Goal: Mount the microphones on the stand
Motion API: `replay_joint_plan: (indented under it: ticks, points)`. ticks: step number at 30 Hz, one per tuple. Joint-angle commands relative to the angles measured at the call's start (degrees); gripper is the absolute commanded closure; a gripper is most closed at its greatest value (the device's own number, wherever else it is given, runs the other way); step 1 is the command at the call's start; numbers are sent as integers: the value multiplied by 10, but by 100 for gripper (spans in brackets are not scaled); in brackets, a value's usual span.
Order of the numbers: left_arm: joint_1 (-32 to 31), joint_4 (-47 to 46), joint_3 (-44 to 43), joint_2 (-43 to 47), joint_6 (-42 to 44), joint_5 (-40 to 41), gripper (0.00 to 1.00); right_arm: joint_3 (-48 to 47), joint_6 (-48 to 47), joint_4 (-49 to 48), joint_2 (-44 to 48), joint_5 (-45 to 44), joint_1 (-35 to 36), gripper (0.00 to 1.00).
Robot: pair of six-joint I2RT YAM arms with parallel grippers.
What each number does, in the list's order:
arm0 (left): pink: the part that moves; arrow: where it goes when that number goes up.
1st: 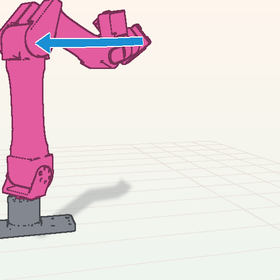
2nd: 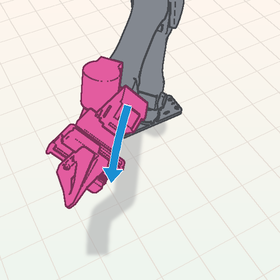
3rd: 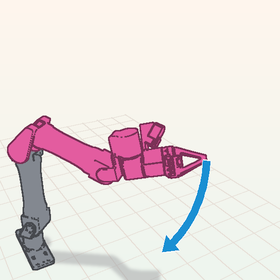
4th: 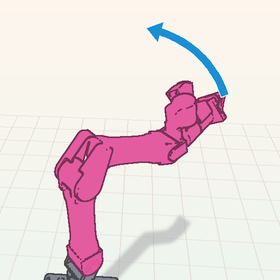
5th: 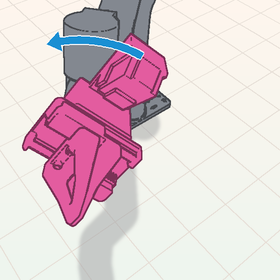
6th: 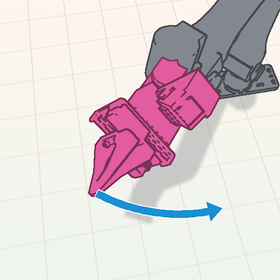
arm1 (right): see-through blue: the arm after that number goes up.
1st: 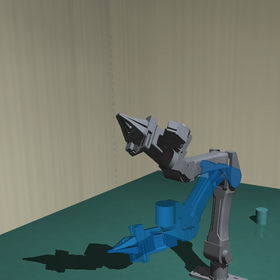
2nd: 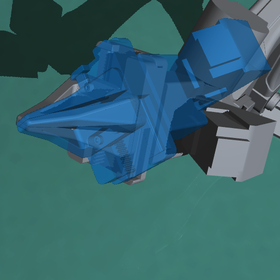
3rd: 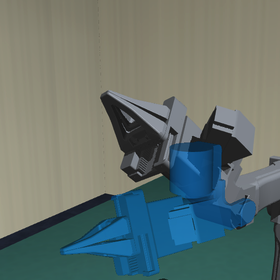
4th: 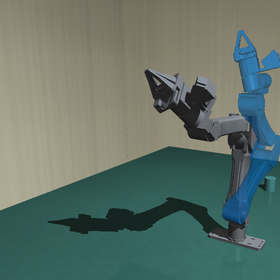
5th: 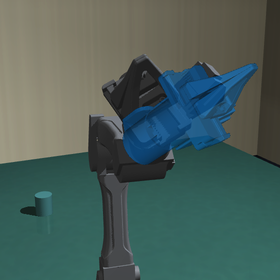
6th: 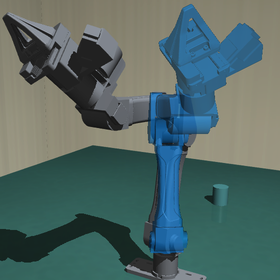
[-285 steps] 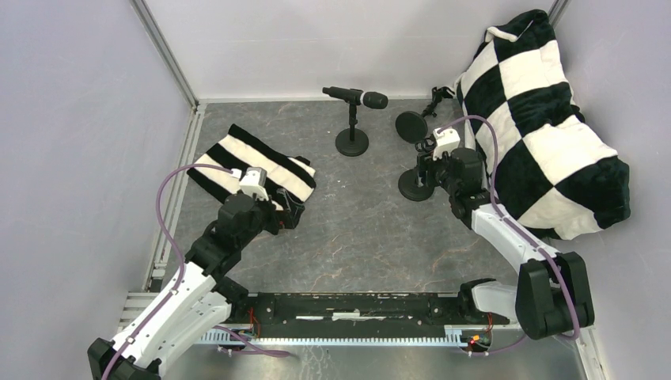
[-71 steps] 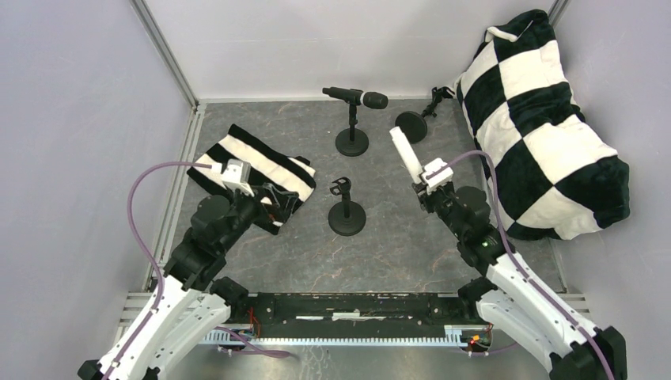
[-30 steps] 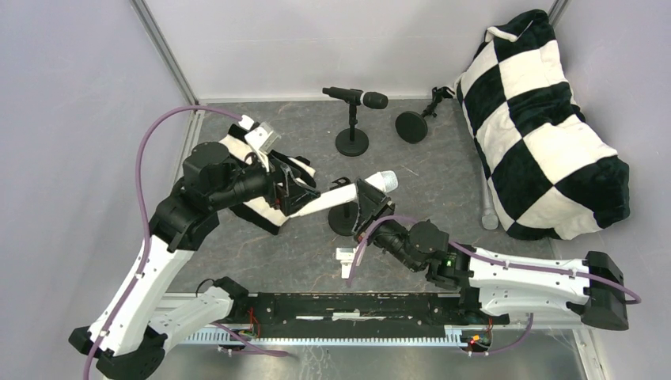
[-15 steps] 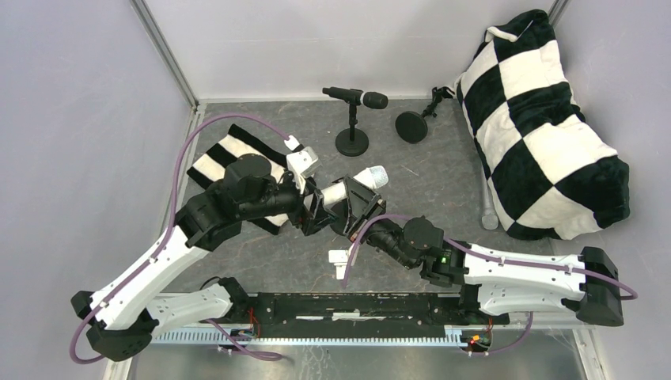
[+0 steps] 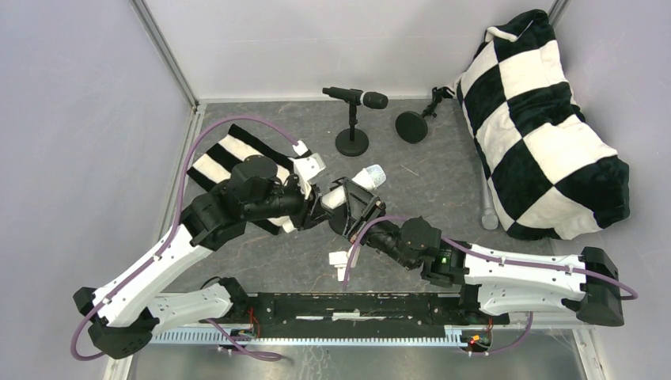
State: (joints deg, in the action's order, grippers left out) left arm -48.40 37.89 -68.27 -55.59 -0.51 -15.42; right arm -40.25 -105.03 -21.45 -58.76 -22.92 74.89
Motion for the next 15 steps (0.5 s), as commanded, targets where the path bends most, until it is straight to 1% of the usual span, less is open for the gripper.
replay_joint_plan:
  ticks: [1,3,4,5,7,8,10,13,15]
  points:
    - [2,-5,2,-7,21,7,73,-26,0,-36,14,15,5,67]
    - [2,-5,3,-8,19,11,83,-23,13,-45,18,15,5,53]
    - [2,-6,4,-8,15,23,87,-19,24,-57,22,13,5,42]
    - [2,-9,5,-8,12,31,89,-15,32,-66,25,10,5,35]
    - [2,-18,10,-3,7,53,93,-7,46,-78,34,3,8,25]
    - [2,-24,15,0,7,62,94,-2,51,-78,40,0,8,23]
    - [2,-39,24,8,-13,84,98,9,56,-70,52,-1,8,21]
    - [3,-67,41,20,-26,119,98,30,72,-68,74,-4,9,21]
    - [4,-84,49,28,-34,128,98,54,97,-84,95,-8,11,21]
